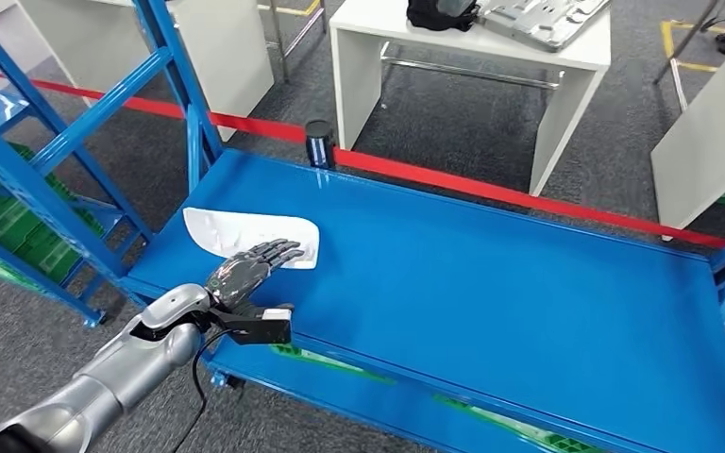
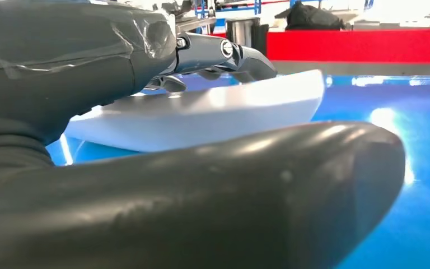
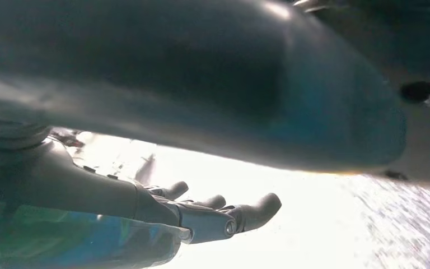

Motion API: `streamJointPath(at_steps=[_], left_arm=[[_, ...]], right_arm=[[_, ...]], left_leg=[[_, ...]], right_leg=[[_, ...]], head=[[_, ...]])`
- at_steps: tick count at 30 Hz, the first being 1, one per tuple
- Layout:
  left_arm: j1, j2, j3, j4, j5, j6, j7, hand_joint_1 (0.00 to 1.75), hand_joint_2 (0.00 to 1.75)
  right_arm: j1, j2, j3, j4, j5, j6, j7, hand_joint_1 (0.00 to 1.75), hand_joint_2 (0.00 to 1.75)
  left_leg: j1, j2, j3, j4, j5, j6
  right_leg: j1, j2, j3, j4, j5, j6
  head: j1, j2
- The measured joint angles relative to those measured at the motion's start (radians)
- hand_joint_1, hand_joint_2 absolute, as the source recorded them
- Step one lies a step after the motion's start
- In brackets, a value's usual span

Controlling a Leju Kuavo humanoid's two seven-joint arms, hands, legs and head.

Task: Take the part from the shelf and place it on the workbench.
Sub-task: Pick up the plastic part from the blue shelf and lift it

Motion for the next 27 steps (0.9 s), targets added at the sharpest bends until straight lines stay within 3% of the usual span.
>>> streamJointPath(at_steps=[4, 5, 7, 9, 10, 11, 12, 13, 15, 17, 19, 21, 23, 24, 25, 26, 27], left_arm=[[0.000, 0.000, 0.002, -0.002, -0.003, 0.001, -0.001, 0.00, 0.00], [-0.001, -0.001, 0.002, -0.003, -0.004, 0.002, -0.002, 0.00, 0.00], [-0.002, -0.003, 0.001, -0.004, -0.007, 0.003, -0.004, 0.00, 0.00], [0.000, -0.005, -0.001, -0.003, -0.009, 0.003, -0.006, 0.00, 0.00], [0.001, -0.006, -0.001, -0.003, -0.010, 0.004, -0.007, 0.00, 0.00], [0.001, -0.007, -0.001, -0.003, -0.010, 0.005, -0.008, 0.00, 0.00], [0.001, -0.008, -0.001, -0.002, -0.010, 0.006, -0.008, 0.00, 0.00], [0.001, -0.009, -0.001, -0.002, -0.010, 0.008, -0.009, 0.00, 0.00], [0.000, -0.009, 0.000, -0.002, -0.011, 0.012, -0.009, 0.00, 0.00], [-0.001, -0.010, 0.000, -0.002, -0.012, 0.014, -0.009, 0.00, 0.00], [-0.002, -0.011, 0.000, -0.002, -0.012, 0.015, -0.009, 0.00, 0.00], [-0.003, -0.010, 0.001, -0.001, -0.012, 0.016, -0.009, 0.00, 0.00], [-0.001, -0.010, 0.000, 0.000, -0.012, 0.016, -0.009, 0.00, 0.00], [0.001, -0.010, 0.000, 0.000, -0.012, 0.016, -0.009, 0.00, 0.00], [0.002, -0.010, -0.001, 0.001, -0.012, 0.016, -0.009, 0.00, 0.00], [0.002, -0.010, -0.001, 0.001, -0.012, 0.016, -0.009, 0.00, 0.44], [0.002, -0.010, 0.000, 0.002, -0.012, 0.016, -0.009, 0.00, 0.87]], right_arm=[[0.001, 0.002, 0.002, 0.000, 0.000, 0.002, -0.001, 0.00, 0.00], [0.001, 0.001, 0.002, 0.000, -0.001, 0.002, -0.001, 0.00, 0.00], [0.000, -0.001, 0.002, 0.000, -0.001, 0.002, -0.003, 0.00, 0.00], [0.000, -0.004, 0.003, 0.000, -0.001, 0.002, -0.003, 0.00, 0.00], [0.001, -0.005, 0.003, 0.000, -0.001, 0.002, -0.003, 0.00, 0.00], [0.001, -0.006, 0.003, 0.000, -0.001, 0.002, -0.003, 0.00, 0.00], [0.001, -0.007, 0.003, 0.000, -0.002, 0.002, -0.002, 0.00, 0.00], [0.000, -0.008, 0.004, 0.000, -0.002, 0.003, -0.002, 0.00, 0.00], [-0.002, -0.008, 0.004, 0.000, -0.003, 0.003, -0.002, 0.00, 0.00], [-0.002, -0.008, 0.005, 0.000, -0.006, 0.004, -0.001, 0.00, 0.00], [-0.002, -0.009, 0.006, 0.000, -0.007, 0.004, -0.001, 0.00, 0.00], [-0.002, -0.009, 0.007, 0.000, -0.008, 0.004, -0.001, 0.00, 0.00], [-0.002, -0.010, 0.008, 0.000, -0.008, 0.004, -0.001, 0.00, 0.00], [-0.002, -0.010, 0.008, 0.000, -0.008, 0.004, -0.001, 0.00, 0.00], [-0.002, -0.010, 0.008, 0.000, -0.008, 0.004, -0.001, 0.00, 0.00], [-0.002, -0.010, 0.008, 0.000, -0.008, 0.004, -0.001, 0.00, 0.00], [-0.002, -0.010, 0.008, 0.000, -0.008, 0.004, -0.001, 0.00, 0.00]], left_leg=[[0.001, 0.002, 0.024, -0.046, 0.000, 0.013], [0.004, 0.003, 0.033, -0.060, 0.003, 0.014], [0.007, 0.004, 0.040, -0.069, 0.006, 0.016], [0.006, 0.002, 0.040, -0.068, 0.005, 0.016], [0.007, 0.001, 0.039, -0.066, 0.003, 0.014], [0.008, -0.001, 0.040, -0.063, 0.001, 0.011], [0.009, -0.002, 0.039, -0.057, -0.003, 0.006], [0.008, -0.003, 0.037, -0.049, -0.009, 0.000], [0.004, -0.003, 0.033, -0.034, -0.019, -0.012], [0.004, -0.002, 0.031, -0.030, -0.023, -0.021], [0.009, -0.001, 0.024, -0.015, -0.036, -0.029], [0.012, 0.000, -0.015, 0.070, -0.085, -0.039], [0.015, 0.000, -0.084, 0.213, -0.148, -0.046], [0.016, 0.000, -0.111, 0.264, -0.162, -0.046], [0.017, 0.000, -0.119, 0.276, -0.155, -0.045], [0.017, 0.000, -0.108, 0.248, -0.131, -0.042], [0.016, 0.000, -0.076, 0.182, -0.094, -0.036]], right_leg=[[0.003, -0.003, -0.010, 0.009, -0.009, 0.015], [0.005, -0.005, -0.026, 0.041, -0.025, 0.014], [0.003, -0.006, -0.092, 0.166, -0.073, 0.010], [-0.002, -0.006, -0.152, 0.268, -0.099, 0.017], [-0.004, -0.006, -0.156, 0.264, -0.088, 0.026], [-0.008, -0.007, -0.137, 0.218, -0.061, 0.038], [-0.012, -0.008, -0.103, 0.141, -0.027, 0.049], [-0.014, -0.009, -0.071, 0.074, -0.001, 0.053], [-0.013, -0.009, -0.035, 0.004, 0.022, 0.042], [-0.011, -0.006, -0.033, 0.004, 0.021, 0.022], [-0.014, -0.006, -0.030, 0.003, 0.023, 0.010], [-0.017, -0.005, -0.027, 0.001, 0.023, 0.003], [-0.015, -0.004, -0.027, 0.002, 0.022, 0.000], [-0.013, -0.004, -0.027, 0.002, 0.021, -0.001], [-0.012, -0.004, -0.026, 0.002, 0.021, -0.001], [-0.010, -0.003, -0.025, 0.002, 0.020, -0.001], [-0.008, -0.002, -0.023, 0.002, 0.020, -0.001]], head=[[-0.002, 0.000], [-0.001, 0.000], [0.001, 0.000], [0.001, 0.000], [0.001, 0.000], [0.001, 0.000], [0.001, 0.000], [0.002, 0.000], [0.000, 0.000], [-0.001, 0.000], [-0.001, 0.000], [-0.002, 0.000], [-0.002, 0.000], [-0.002, 0.000], [-0.002, 0.000], [-0.002, 0.000], [-0.002, 0.000]])
